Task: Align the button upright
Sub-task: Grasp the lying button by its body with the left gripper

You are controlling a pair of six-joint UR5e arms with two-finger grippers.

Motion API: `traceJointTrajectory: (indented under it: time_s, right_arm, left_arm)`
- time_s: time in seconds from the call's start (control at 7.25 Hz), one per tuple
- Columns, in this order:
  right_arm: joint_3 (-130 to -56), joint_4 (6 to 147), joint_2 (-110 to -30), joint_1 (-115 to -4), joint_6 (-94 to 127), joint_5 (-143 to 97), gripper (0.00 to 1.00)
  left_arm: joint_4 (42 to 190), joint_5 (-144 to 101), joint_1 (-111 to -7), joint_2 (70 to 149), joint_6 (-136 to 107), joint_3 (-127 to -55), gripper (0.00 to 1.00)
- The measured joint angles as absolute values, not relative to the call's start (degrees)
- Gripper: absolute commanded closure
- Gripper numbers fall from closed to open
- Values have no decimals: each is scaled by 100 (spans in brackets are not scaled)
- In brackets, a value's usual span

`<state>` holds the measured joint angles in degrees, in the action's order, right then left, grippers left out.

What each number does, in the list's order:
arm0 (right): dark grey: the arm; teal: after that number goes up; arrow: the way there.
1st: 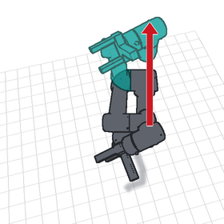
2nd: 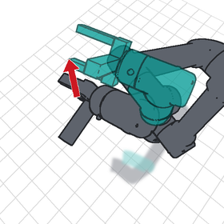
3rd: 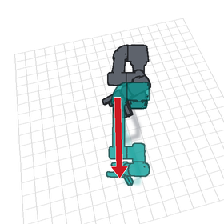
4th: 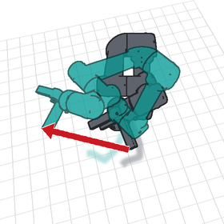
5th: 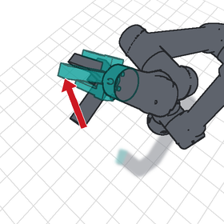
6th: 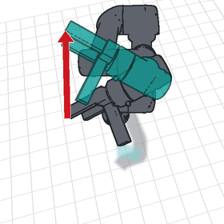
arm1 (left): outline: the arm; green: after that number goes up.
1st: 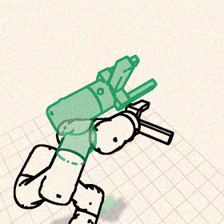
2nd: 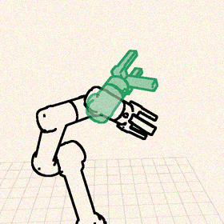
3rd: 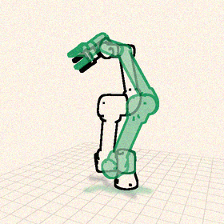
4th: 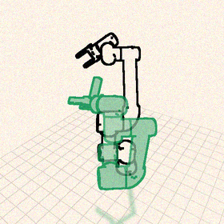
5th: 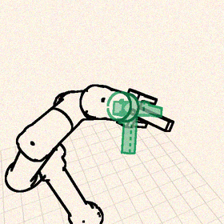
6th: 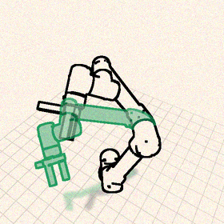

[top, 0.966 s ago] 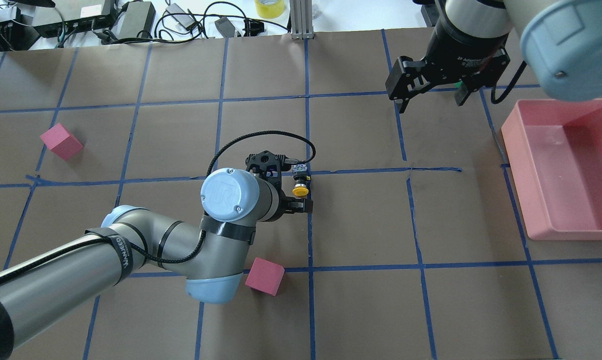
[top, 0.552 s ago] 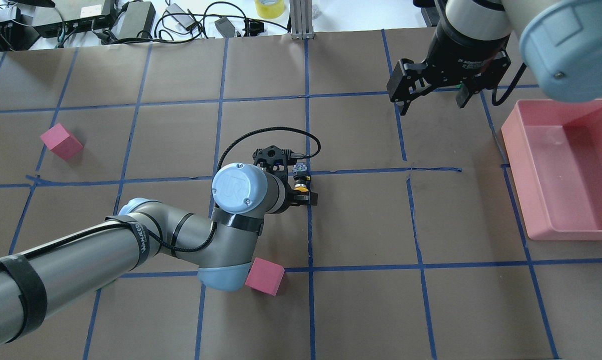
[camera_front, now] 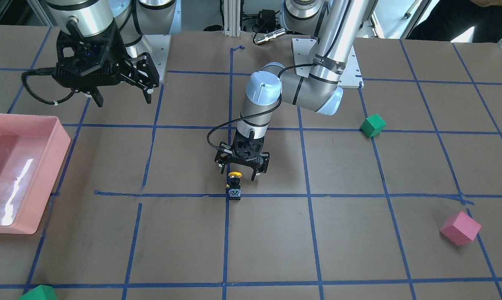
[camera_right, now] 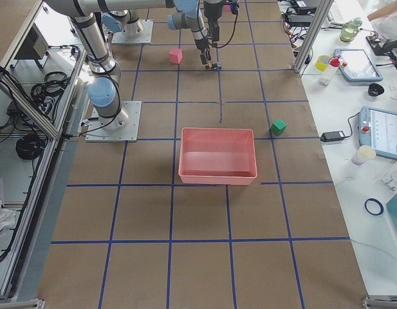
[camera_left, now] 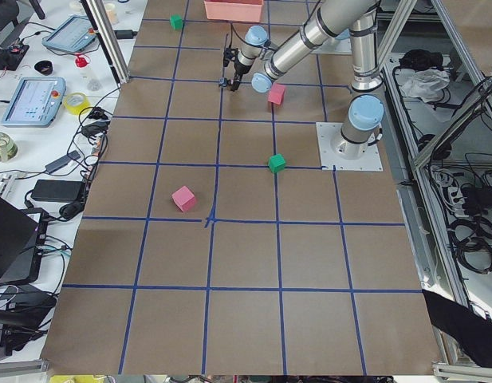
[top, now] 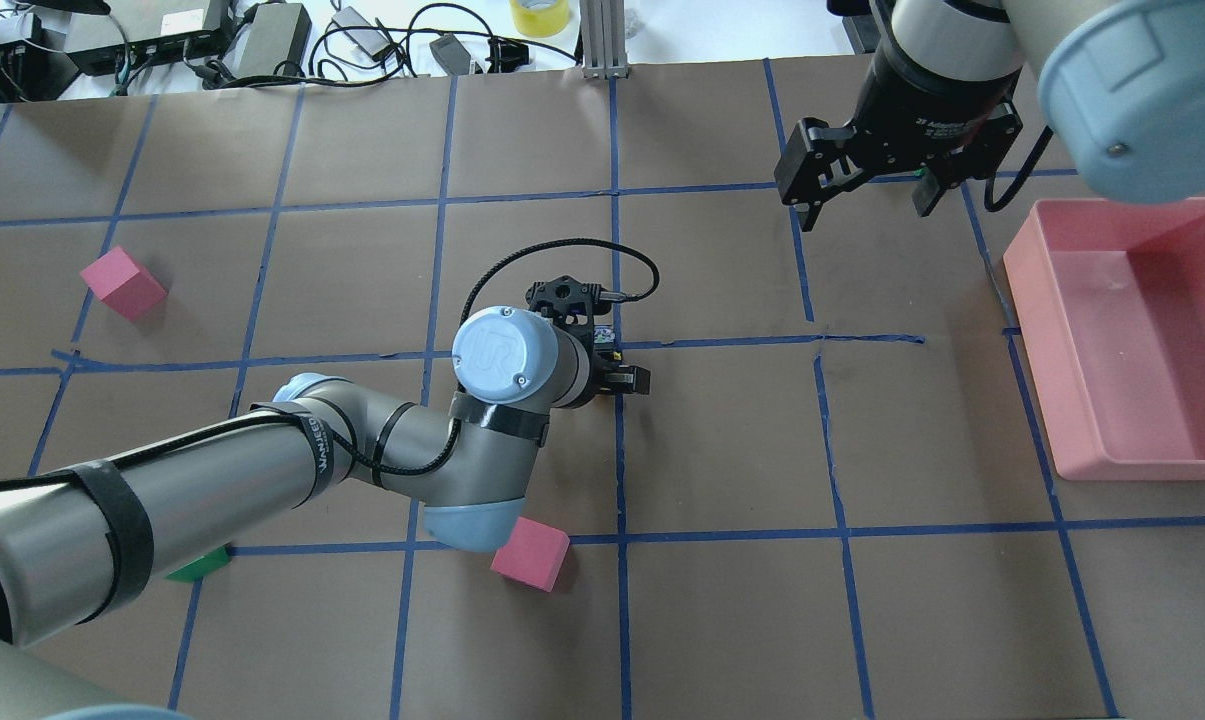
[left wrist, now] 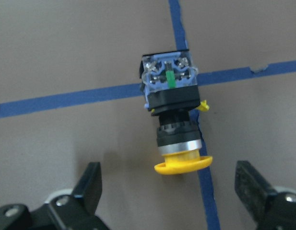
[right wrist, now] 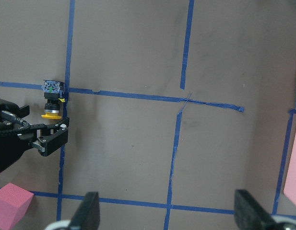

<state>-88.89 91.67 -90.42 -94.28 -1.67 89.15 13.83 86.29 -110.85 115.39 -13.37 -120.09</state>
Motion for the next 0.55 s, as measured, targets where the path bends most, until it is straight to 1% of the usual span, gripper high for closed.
traceJointTrajectory:
  time_s: [0.14,0.28,0.41,0.55]
  right_arm:
    - [-8892,9167,-9039,-9430,-167,8906,0]
    - [-8901,9178,-9037,-9430,-167,8895,0]
    - [-8916,9204,-9036,-9429,-167,8890,0]
    - [-8929,9210,-9035,-9426,-165,8897,0]
  left_arm:
    - [1370,8626,-11088,11607,-1336,-11942,48]
    - [1369,8606,-11096,11642,-1336,-11910,66]
    - [1386,8576,-11111,11656,-1344,-11898,100]
    - [1460,8557,-11130,11654,-1370,-11894,100]
